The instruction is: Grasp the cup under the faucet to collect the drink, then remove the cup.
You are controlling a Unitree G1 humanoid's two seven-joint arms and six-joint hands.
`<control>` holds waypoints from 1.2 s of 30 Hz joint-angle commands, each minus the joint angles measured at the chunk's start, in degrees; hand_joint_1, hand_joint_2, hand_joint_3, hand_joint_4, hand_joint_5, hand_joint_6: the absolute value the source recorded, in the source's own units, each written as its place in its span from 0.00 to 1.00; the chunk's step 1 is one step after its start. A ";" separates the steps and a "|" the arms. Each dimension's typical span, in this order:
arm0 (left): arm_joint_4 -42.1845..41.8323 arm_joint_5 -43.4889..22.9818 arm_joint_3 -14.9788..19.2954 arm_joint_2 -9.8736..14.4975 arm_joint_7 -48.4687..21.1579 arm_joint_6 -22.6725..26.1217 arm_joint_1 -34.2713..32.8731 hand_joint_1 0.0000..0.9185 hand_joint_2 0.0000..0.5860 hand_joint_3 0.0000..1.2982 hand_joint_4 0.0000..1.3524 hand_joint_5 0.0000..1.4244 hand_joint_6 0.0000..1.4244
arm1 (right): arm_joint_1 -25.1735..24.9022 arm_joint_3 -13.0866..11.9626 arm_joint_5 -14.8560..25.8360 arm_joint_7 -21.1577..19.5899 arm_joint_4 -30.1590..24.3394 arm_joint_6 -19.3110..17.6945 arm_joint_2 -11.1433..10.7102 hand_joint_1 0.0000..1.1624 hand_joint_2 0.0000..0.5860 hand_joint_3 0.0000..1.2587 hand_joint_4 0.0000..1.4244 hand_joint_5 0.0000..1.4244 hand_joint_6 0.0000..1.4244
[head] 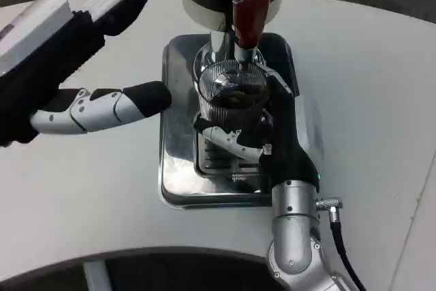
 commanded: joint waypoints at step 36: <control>-7.67 12.75 4.71 1.39 5.58 8.65 13.26 0.00 0.25 0.00 0.00 0.00 0.00 | 15.13 5.05 -4.35 2.94 -19.92 -0.11 2.12 0.98 0.21 0.48 0.56 0.65 0.94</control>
